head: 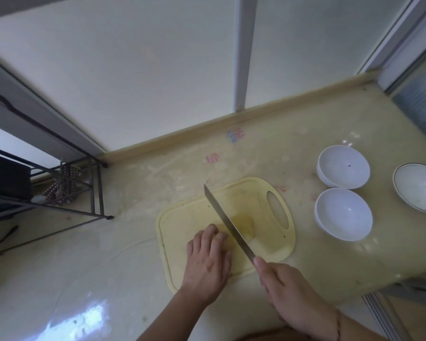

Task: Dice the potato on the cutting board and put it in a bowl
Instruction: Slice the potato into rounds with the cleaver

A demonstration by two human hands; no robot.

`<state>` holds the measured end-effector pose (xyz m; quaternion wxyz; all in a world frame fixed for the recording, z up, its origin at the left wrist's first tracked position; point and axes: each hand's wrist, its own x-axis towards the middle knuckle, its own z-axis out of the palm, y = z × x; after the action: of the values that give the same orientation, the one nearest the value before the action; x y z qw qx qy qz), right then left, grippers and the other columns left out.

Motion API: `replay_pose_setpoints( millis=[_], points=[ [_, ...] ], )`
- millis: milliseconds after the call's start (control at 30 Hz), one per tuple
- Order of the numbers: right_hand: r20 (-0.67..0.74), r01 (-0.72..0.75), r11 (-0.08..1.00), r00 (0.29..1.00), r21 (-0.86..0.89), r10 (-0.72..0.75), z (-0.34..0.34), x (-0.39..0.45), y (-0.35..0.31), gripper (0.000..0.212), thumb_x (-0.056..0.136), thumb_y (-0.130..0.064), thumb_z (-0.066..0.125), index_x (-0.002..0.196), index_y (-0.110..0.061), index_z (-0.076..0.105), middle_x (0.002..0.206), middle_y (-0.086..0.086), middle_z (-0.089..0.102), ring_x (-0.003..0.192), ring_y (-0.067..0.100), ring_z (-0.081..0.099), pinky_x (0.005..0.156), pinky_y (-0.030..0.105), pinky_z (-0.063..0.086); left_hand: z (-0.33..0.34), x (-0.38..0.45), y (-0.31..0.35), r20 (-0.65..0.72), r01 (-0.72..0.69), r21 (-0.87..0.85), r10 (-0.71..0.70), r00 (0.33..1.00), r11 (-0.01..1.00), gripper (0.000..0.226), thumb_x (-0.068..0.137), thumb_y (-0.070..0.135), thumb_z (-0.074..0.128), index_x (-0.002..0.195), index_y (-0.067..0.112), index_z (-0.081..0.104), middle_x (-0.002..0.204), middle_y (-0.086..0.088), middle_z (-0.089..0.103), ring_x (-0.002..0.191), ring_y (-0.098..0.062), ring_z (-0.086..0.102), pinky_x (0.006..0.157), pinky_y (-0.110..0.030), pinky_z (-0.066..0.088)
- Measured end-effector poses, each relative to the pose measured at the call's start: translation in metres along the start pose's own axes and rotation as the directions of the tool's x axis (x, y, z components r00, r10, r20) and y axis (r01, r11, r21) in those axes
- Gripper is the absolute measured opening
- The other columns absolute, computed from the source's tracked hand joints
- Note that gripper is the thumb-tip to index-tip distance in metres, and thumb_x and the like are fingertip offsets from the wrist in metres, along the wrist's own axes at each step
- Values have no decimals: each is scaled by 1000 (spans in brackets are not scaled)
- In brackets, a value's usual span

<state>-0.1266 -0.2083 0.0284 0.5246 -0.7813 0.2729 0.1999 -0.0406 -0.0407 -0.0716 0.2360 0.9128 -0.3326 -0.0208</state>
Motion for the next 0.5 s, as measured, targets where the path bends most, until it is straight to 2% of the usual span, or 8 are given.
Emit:
replay_pose_setpoints(
  millis=[133,200,300,367,433,500],
  points=[
    [-1,8,998,1000,-65,-8,1,-10,-1,56,94,-56,37,54,-18,45,49,1,52,52,4,47,68,31,43,1,0,0,15,-2,-13,2,1000,1000,34,95,32,46,125,16,45,133,-7,43,110,-30,49,90,-39,42],
    [-27,4,996,1000,-86,-6,1,-13,-1,55,95,-54,38,55,-18,44,51,2,52,54,5,48,68,28,43,1,0,-1,16,-8,-26,9,1000,1000,34,95,31,46,125,15,45,133,-7,43,110,-30,50,91,-40,43],
    [-28,4,987,1000,-161,-9,1,-17,-2,49,98,-51,36,58,-23,39,57,1,44,57,7,43,61,22,33,2,-1,-4,15,-23,-45,23,1000,999,35,95,28,48,126,13,46,134,-9,44,112,-32,50,94,-40,40],
    [-6,-12,988,1000,-154,11,5,-20,1,53,93,-59,28,59,-21,40,55,4,43,53,6,46,56,20,30,3,-2,-6,14,-35,-53,35,999,998,35,95,27,48,126,12,46,134,-10,45,113,-33,50,95,-41,40],
    [-9,-31,993,999,-111,30,9,-24,-2,63,78,-74,19,65,-20,48,53,-1,54,48,1,49,53,17,35,4,-3,-6,15,-45,-64,46,999,997,34,96,26,48,127,12,45,135,-10,44,115,-33,49,98,-42,40],
    [-143,81,985,984,-151,-103,12,-22,4,70,79,-77,17,60,-20,53,46,-6,53,46,2,52,56,19,39,4,-4,-7,17,-52,-76,54,998,996,34,96,25,46,127,12,45,136,-11,44,116,-34,49,100,-43,39]
  ],
)
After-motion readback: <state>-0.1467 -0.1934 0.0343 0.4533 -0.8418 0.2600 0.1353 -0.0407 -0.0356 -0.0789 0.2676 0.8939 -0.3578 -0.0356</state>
